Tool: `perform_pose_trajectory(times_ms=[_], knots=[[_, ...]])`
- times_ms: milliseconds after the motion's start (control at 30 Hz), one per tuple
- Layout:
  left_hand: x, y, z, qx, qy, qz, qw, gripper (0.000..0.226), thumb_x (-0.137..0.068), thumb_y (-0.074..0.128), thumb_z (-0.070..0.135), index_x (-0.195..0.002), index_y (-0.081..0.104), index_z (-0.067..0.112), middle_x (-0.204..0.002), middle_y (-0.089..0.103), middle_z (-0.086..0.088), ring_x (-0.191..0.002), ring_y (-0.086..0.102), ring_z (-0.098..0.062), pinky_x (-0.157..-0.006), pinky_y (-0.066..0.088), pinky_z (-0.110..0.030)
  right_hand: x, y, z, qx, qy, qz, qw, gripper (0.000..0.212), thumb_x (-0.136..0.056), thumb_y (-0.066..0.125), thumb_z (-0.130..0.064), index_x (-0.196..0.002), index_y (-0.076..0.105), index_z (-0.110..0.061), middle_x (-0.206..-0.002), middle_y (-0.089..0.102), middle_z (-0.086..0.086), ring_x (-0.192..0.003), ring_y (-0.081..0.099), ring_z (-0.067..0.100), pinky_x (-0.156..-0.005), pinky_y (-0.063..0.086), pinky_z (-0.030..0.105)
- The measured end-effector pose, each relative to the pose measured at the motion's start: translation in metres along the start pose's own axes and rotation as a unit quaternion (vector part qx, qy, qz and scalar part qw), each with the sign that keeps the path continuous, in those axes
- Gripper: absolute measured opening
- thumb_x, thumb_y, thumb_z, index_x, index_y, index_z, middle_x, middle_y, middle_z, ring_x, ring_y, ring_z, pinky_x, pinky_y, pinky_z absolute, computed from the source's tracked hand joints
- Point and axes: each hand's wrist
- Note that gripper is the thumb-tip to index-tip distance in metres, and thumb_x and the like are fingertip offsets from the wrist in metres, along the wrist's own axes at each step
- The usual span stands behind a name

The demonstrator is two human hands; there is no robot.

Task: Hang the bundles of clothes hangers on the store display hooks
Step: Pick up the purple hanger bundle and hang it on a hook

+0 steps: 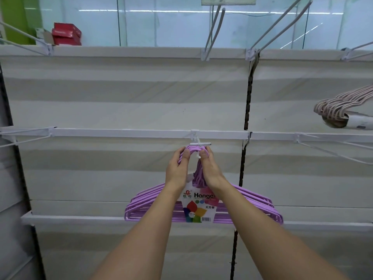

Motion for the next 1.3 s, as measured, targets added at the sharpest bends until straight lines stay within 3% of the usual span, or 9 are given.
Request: perform_pose_trajectory(times_ms=[133, 267, 367, 567, 700, 867, 1000, 1100, 1300], knots=[[-0.017, 0.004, -0.012, 0.008, -0.016, 0.009, 1.0, 0.048, -0.094, 0.047, 0.047, -0.13, 0.056, 0.017, -0.129, 0.059, 0.001, -0.121, 0.051, -0.015, -0.103, 0.043, -0.034, -0.018, 0.003, 0.011, 0.012, -0.011, 0.01, 1.0, 0.098, -0.071, 0.027, -0.089, -0.15, 0.018, -0.031, -0.151, 0.036, 0.002, -0.139, 0.034, 0.025, -0.114, 0.03, 0.048], [-0.022, 0.012, -0.02, 0.005, -0.013, 0.045, 0.999, 0.057, -0.091, 0.047, 0.056, -0.133, 0.054, 0.018, -0.131, 0.059, -0.001, -0.122, 0.052, -0.018, -0.106, 0.043, -0.043, -0.024, 0.0, 0.014, 0.008, -0.009, 0.023, 1.0, 0.066, -0.088, 0.028, -0.072, -0.145, 0.029, -0.04, -0.143, 0.046, -0.001, -0.128, 0.046, 0.024, -0.107, 0.039, 0.047], [-0.024, 0.013, -0.029, 0.003, -0.007, 0.022, 1.0, 0.084, -0.074, 0.035, 0.085, -0.139, 0.042, 0.032, -0.141, 0.049, 0.004, -0.13, 0.046, -0.019, -0.105, 0.043, -0.049, -0.022, 0.002, 0.024, 0.01, -0.028, 0.028, 0.999, 0.069, -0.077, 0.025, -0.083, -0.137, 0.035, -0.05, -0.134, 0.053, -0.006, -0.12, 0.053, 0.02, -0.102, 0.044, 0.047], [-0.051, 0.015, -0.049, 0.023, -0.063, -0.014, 0.998, 0.088, -0.066, 0.035, 0.089, -0.139, 0.035, 0.041, -0.145, 0.044, 0.005, -0.135, 0.04, -0.022, -0.108, 0.037, -0.053, -0.04, -0.002, 0.026, 0.012, -0.014, -0.003, 1.0, 0.076, -0.073, 0.024, -0.082, -0.139, 0.035, -0.045, -0.132, 0.055, -0.004, -0.12, 0.052, 0.019, -0.104, 0.042, 0.046], [-0.058, 0.014, -0.05, 0.01, -0.077, -0.017, 0.997, 0.081, -0.076, 0.035, 0.083, -0.144, 0.03, 0.039, -0.149, 0.039, 0.004, -0.137, 0.036, -0.022, -0.11, 0.035, -0.052, -0.049, -0.002, 0.03, -0.012, 0.001, -0.014, 1.0, 0.078, -0.072, 0.028, -0.083, -0.134, 0.04, -0.037, -0.099, 0.056, -0.011, -0.098, 0.054, 0.021, -0.089, 0.049, 0.042], [-0.065, 0.016, -0.04, 0.023, -0.092, 0.0, 0.995, 0.051, -0.1, 0.036, 0.046, -0.148, 0.029, 0.029, -0.15, 0.036, -0.002, -0.136, 0.036, -0.027, -0.093, 0.05, -0.041, -0.057, -0.004, 0.03, -0.019, 0.027, -0.011, 0.999, 0.051, -0.098, 0.026, -0.057, -0.142, 0.034, -0.033, -0.137, 0.048, 0.002, -0.12, 0.048, 0.02, -0.1, 0.042, 0.039], [-0.064, 0.016, -0.044, 0.033, -0.094, 0.003, 0.995, 0.057, -0.098, 0.039, 0.05, -0.149, 0.026, 0.03, -0.151, 0.034, -0.001, -0.137, 0.036, -0.027, -0.093, 0.049, -0.037, -0.054, -0.004, 0.03, 0.032, 0.046, 0.003, 0.998, 0.06, -0.094, 0.024, -0.064, -0.142, 0.033, -0.03, -0.139, 0.048, 0.006, -0.124, 0.048, 0.027, -0.103, 0.042, 0.046], [-0.057, 0.015, -0.046, 0.003, -0.088, 0.011, 0.996, 0.067, -0.091, 0.035, 0.065, -0.149, 0.022, 0.034, -0.153, 0.033, -0.001, -0.139, 0.033, -0.027, -0.108, 0.038, -0.049, -0.046, -0.008, 0.032, 0.125, 0.041, 0.013, 0.991, 0.055, -0.097, 0.02, -0.058, -0.14, 0.035, -0.026, -0.129, 0.056, 0.005, -0.115, 0.054, 0.026, -0.097, 0.045, 0.043], [-0.024, 0.013, -0.043, -0.142, -0.062, 0.062, 0.986, 0.063, -0.096, 0.025, 0.057, -0.151, 0.027, 0.025, -0.148, 0.042, -0.004, -0.137, 0.038, -0.028, -0.11, 0.034, -0.049, -0.02, -0.028, 0.045, 0.313, 0.071, 0.01, 0.947, 0.064, -0.1, 0.02, -0.053, -0.153, 0.015, -0.017, -0.153, 0.033, 0.007, -0.14, 0.032, 0.028, -0.116, 0.021, 0.046]])
Point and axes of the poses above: each hand's wrist, its own x-axis away from the middle knuckle, its own y-axis out of the palm, z = x × y
